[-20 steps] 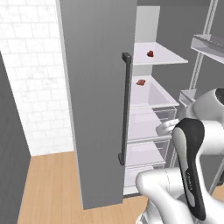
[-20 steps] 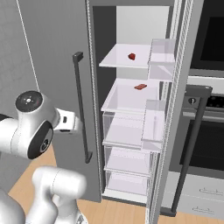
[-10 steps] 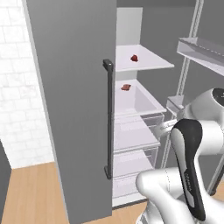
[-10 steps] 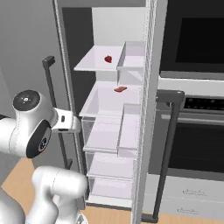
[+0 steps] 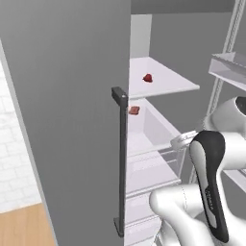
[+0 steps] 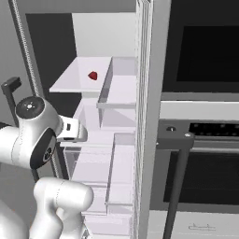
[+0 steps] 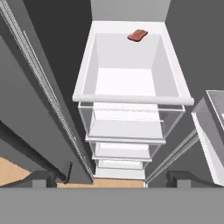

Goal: Take the strawberry from the fridge and place it on top of the pancake, located on the dining counter.

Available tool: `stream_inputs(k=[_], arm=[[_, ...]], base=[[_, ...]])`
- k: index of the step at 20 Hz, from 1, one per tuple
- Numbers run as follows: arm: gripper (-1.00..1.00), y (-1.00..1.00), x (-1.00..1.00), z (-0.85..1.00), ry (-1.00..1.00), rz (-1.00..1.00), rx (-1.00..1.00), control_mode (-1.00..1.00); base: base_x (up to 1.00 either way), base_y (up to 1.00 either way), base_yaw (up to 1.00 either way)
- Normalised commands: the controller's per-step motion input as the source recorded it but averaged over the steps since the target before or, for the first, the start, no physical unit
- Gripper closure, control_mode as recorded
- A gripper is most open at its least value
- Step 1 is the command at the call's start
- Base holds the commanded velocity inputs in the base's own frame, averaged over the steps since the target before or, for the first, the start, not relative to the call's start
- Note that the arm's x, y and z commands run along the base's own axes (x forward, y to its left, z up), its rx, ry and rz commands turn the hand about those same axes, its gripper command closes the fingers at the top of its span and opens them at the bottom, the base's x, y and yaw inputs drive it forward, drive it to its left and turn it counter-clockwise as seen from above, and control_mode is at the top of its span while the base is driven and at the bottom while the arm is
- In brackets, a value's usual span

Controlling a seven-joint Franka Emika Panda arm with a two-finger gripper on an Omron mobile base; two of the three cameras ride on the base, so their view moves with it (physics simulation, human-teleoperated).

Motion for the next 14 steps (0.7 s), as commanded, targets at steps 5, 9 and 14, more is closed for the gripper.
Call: stream_inputs(k=[5,9,14], arm=[[-1.00,0.00,0.00,0.00,0.00,0.00,0.00,1.00],[-1.00,0.00,0.00,0.00,0.00,0.00,0.00,1.00],[-1.00,0.06,0.51,0.74,-0.04,0.00,-0.01,-1.00]], base=[[0.58,0.00,-0.01],[0.44,0.00,0.00],[0.08,0.00,0.00]])
